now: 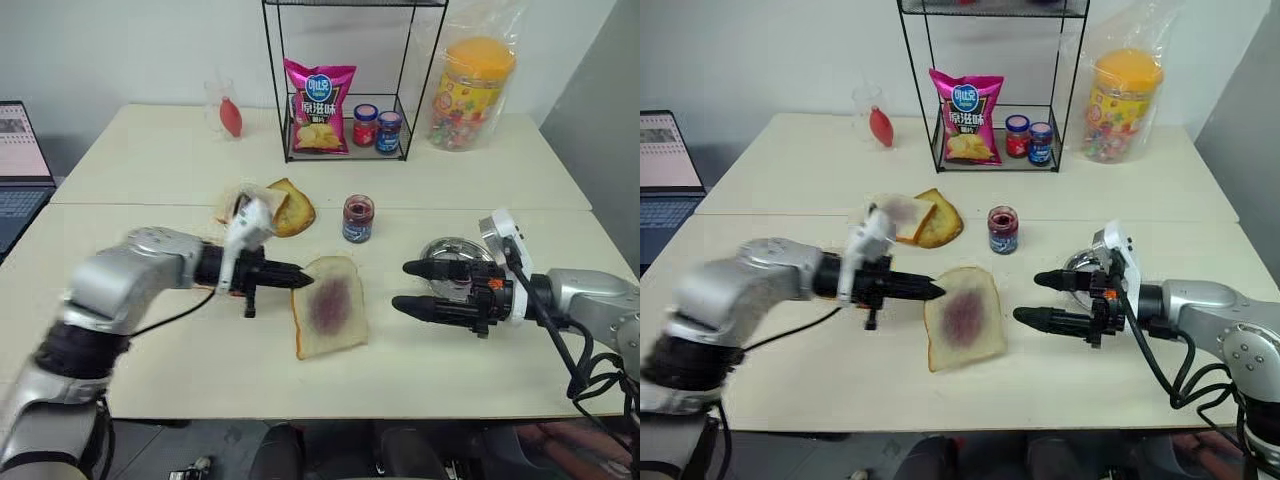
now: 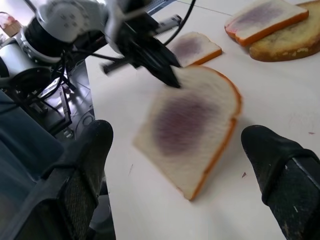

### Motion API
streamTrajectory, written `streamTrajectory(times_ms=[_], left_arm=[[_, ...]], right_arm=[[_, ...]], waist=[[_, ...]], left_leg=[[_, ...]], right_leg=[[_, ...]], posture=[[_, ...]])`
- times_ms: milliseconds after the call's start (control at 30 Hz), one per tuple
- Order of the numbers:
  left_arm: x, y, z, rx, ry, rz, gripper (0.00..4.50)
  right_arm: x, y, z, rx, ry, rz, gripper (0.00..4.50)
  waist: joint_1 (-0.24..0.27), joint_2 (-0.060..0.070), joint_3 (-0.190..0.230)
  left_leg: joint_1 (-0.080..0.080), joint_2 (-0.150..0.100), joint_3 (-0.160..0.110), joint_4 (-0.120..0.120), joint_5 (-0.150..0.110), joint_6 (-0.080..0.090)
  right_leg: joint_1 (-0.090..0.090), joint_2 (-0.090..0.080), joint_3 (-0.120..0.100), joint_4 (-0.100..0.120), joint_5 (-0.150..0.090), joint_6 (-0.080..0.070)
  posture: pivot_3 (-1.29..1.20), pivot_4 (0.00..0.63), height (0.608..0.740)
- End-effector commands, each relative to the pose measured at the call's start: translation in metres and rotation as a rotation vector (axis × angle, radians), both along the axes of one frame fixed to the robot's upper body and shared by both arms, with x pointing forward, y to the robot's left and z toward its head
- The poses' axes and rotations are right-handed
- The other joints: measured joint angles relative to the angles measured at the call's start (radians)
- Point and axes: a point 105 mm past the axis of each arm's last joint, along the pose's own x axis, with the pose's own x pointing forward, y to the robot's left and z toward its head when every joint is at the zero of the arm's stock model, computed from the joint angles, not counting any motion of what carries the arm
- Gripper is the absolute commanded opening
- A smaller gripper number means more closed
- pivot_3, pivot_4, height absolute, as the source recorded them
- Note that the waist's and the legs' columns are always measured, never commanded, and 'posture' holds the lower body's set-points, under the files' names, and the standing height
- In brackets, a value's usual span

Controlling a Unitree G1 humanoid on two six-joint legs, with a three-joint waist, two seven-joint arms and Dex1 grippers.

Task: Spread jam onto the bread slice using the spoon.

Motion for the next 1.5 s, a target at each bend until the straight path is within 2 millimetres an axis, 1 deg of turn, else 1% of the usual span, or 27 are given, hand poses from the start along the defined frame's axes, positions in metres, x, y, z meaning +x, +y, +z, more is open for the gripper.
streamTrajectory(times_ms=[33,100,167,267,367,400,433,533,767,833,867,933,967,1000,1033,1067,1133,1200,1267,1300,1367,1400,1500], left_arm=[[0.027,0.0,-0.004,0.061,-0.16,0.011,0.03],[0.037,0.001,-0.005,0.058,-0.184,0.031,0.03],[0.037,0.0,-0.005,0.039,-0.175,0.015,0.03],[0.045,0.0,-0.006,0.034,-0.208,0.038,0.03],[0.047,-0.002,-0.005,0.007,-0.212,0.046,0.03],[0.048,-0.003,-0.005,-0.001,-0.212,0.047,0.5],[0.048,-0.003,-0.004,-0.007,-0.214,0.047,0.6],[0.05,-0.001,-0.001,-0.018,-0.217,0.062,1.24],[0.049,0.013,0.016,-0.02,-0.231,0.074,2.55],[0.048,0.019,0.024,-0.003,-0.26,0.072,2.95],[0.047,0.02,0.033,-0.003,-0.295,0.064,3.19],[0.045,0.019,0.041,-0.005,-0.332,0.053,3.59],[0.04,0.014,0.049,-0.025,-0.344,0.027,3.78],[0.032,0.005,0.057,-0.048,-0.362,-0.026,3.99],[0.025,-0.002,0.062,-0.063,-0.375,-0.065,4.29],[0.018,-0.01,0.067,-0.08,-0.385,-0.107,4.42],[0.007,-0.022,0.072,-0.118,-0.381,-0.157,4.46],[-0.003,-0.039,0.08,-0.173,-0.397,-0.217,4.46],[-0.011,-0.053,0.085,-0.226,-0.404,-0.254,4.46],[-0.013,-0.058,0.085,-0.236,-0.406,-0.266,4.46],[-0.012,-0.067,0.083,-0.252,-0.433,-0.261,4.46],[-0.011,-0.07,0.082,-0.257,-0.442,-0.252,4.46],[-0.013,-0.075,0.074,-0.25,-0.437,-0.258,4.46]], right_arm=[[-0.001,-0.002,0.009,0.012,-0.055,-0.034,4.5],[-0.001,-0.004,0.009,0.012,-0.054,-0.046,4.5],[-0.001,-0.004,0.009,0.011,-0.053,-0.052,4.5],[-0.001,-0.004,0.008,0.012,-0.052,-0.058,4.5],[-0.001,-0.004,0.007,0.014,-0.053,-0.069,4.5],[-0.001,-0.004,0.006,0.015,-0.053,-0.072,4.5],[-0.001,-0.004,0.006,0.016,-0.053,-0.074,4.5],[-0.001,-0.005,0.006,0.015,-0.049,-0.08,4.5],[-0.006,-0.009,-0.003,0.015,-0.015,-0.113,4.5],[-0.007,-0.017,-0.006,0.021,-0.001,-0.166,4.5],[-0.011,-0.025,-0.01,0.019,0.024,-0.201,4.5],[-0.018,-0.033,-0.015,0.014,0.053,-0.235,4.5],[-0.023,-0.041,-0.022,0.001,0.08,-0.273,4.5],[-0.03,-0.052,-0.03,-0.008,0.115,-0.322,4.5],[-0.036,-0.059,-0.035,-0.016,0.14,-0.358,4.5],[-0.04,-0.07,-0.041,-0.008,0.166,-0.425,4.5],[-0.039,-0.089,-0.047,0.045,0.197,-0.556,4.5],[-0.035,-0.113,-0.053,0.143,0.223,-0.739,4.5],[-0.03,-0.13,-0.06,0.246,0.253,-0.88,4.5],[-0.026,-0.137,-0.063,0.285,0.265,-0.937,4.5],[-0.012,-0.151,-0.072,0.388,0.289,-1.075,4.5],[-0.007,-0.154,-0.075,0.418,0.303,-1.117,4.5],[0.006,-0.152,-0.08,0.506,0.34,-1.147,4.5]], waist=[[0.002,0.0,0.0],[0.004,0.0,0.0],[0.005,0.0,0.0],[0.004,0.0,0.0],[0.004,0.0,0.0],[0.004,0.0,0.0],[0.005,0.0,0.0],[0.004,0.0,0.0],[0.004,0.0,0.0],[0.003,0.0,0.0],[0.004,0.0,0.0],[0.007,0.0,0.0],[0.013,-0.001,0.0],[0.017,-0.001,0.0],[0.022,-0.001,0.0],[0.025,-0.001,0.0],[0.025,-0.001,0.0],[0.023,-0.001,-0.001],[0.02,-0.001,-0.001],[0.018,-0.001,-0.001],[0.009,0.0,-0.001],[0.004,0.0,-0.001],[-0.007,0.003,-0.002]], left_leg=[[0.0,0.0,0.0,0.0,0.0,0.0],[-0.001,0.0,0.0,0.0,0.0,0.0],[-0.002,0.0,0.0,0.0,0.0,0.0],[-0.003,0.0,0.0,0.0,0.0,0.0],[-0.003,0.0,-0.001,0.0,0.0,0.0],[-0.003,0.0,-0.001,0.0,0.0,0.0],[-0.003,0.0,-0.001,0.0,0.0,0.0],[-0.003,0.0,-0.001,0.0,0.0,0.0],[-0.003,0.0,-0.001,0.0,0.0,0.0],[-0.003,0.0,-0.001,0.0,0.0,0.0],[-0.003,0.0,-0.002,0.0,0.0,0.0],[-0.003,0.0,-0.001,0.0,0.0,0.0],[-0.003,0.0,-0.002,0.0,0.0,0.0],[-0.004,0.0,-0.003,0.0,0.0,0.0],[-0.004,-0.001,-0.002,0.0,0.0,0.0],[-0.004,-0.001,-0.002,0.0,0.0,0.0],[-0.005,-0.001,-0.003,0.0,0.0,0.0],[-0.004,-0.001,-0.001,0.001,0.0,0.0],[-0.002,-0.001,-0.001,0.001,0.0,0.0],[-0.001,-0.001,0.0,0.001,0.0,0.0],[0.002,-0.001,0.002,0.001,0.0,0.0],[0.003,-0.001,0.001,0.001,0.0,0.001],[0.003,0.0,0.001,0.001,0.002,0.003]], right_leg=[[0.0,0.0,0.0,0.0,0.0,0.0],[-0.001,0.0,0.0,-0.001,0.0,0.0],[-0.001,0.0,0.0,-0.001,0.0,0.0],[-0.001,0.0,-0.001,-0.001,0.0,-0.001],[-0.001,0.0,-0.001,0.0,0.001,-0.001],[-0.001,0.0,-0.001,0.0,0.001,-0.001],[-0.001,0.0,-0.001,0.0,0.001,-0.001],[-0.001,0.0,-0.001,0.0,0.0,0.0],[-0.001,0.0,-0.001,0.0,0.0,0.0],[-0.001,0.0,-0.001,0.0,0.0,0.0],[-0.001,0.0,-0.001,0.0,0.0,0.0],[-0.001,0.0,-0.001,0.0,0.0,0.0],[-0.001,-0.001,-0.002,0.0,0.0,0.001],[-0.001,-0.001,-0.002,0.0,0.0,0.001],[-0.001,-0.001,-0.002,0.0,0.0,0.001],[-0.001,-0.001,-0.002,0.0,-0.001,0.001],[-0.001,-0.002,-0.003,-0.001,-0.001,0.002],[-0.001,-0.002,-0.001,0.0,-0.001,0.002],[0.001,-0.002,-0.001,-0.001,-0.001,0.002],[0.002,-0.002,0.0,0.0,-0.001,0.003],[0.002,-0.001,0.002,0.001,0.0,0.002],[0.003,-0.001,0.002,0.001,0.001,0.002],[0.002,0.001,0.003,0.002,0.003,0.001]], posture=[[0.0,0.15,0.74],[0.0,0.15,0.74],[0.0,0.15,0.74],[0.0,0.15,0.74],[0.0,0.15,0.74],[0.0,0.15,0.74],[0.0,0.15,0.74],[0.0,0.15,0.74],[0.0,0.15,0.74],[0.0,0.15,0.74],[0.0,0.15,0.74],[0.0,0.15,0.74],[0.0,0.15,0.74],[0.0,0.15,0.74],[0.0,0.15,0.74],[0.0,0.15,0.74],[0.0,0.15,0.74],[0.0,0.15,0.74],[0.0,0.15,0.74],[0.0,0.15,0.74],[0.0,0.15,0.74],[0.0,0.15,0.74],[0.0,0.15,0.74]])
